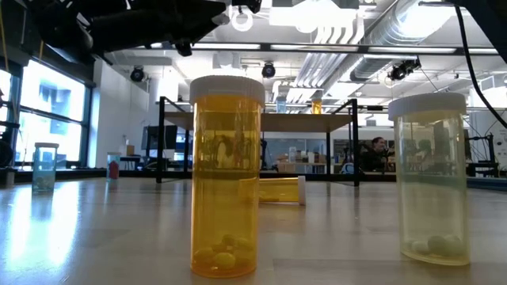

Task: Pick and place medicine bottles onto shelf by color
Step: Put the top transparent pill bottle on the shelf aligned with the transparent pill bottle

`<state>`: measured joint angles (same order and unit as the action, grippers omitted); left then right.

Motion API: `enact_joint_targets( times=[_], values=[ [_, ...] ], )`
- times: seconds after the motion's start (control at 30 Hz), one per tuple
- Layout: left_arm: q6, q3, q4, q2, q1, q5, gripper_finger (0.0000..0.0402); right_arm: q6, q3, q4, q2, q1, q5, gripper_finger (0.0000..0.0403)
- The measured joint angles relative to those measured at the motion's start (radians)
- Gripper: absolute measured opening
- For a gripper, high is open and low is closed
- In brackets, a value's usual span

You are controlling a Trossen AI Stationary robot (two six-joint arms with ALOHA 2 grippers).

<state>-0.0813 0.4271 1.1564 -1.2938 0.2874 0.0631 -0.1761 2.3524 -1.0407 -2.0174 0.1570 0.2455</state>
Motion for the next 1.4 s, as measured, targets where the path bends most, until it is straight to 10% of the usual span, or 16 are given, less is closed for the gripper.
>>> enact_joint_targets(
  times=[0.3, 1.4],
  values=[
    [0.025, 0.000, -0.001, 0.000, 0.000, -0.003, 0.0147, -0.001, 0.000, -0.003, 0.000, 0.000, -0.006, 0.0125],
    [0.025, 0.000, -0.012, 0.006, 0.001, -0.046, 0.0266, -0.033, 0.003, -0.016, 0.053, 0.048, -0.076, 0.0130]
  ],
)
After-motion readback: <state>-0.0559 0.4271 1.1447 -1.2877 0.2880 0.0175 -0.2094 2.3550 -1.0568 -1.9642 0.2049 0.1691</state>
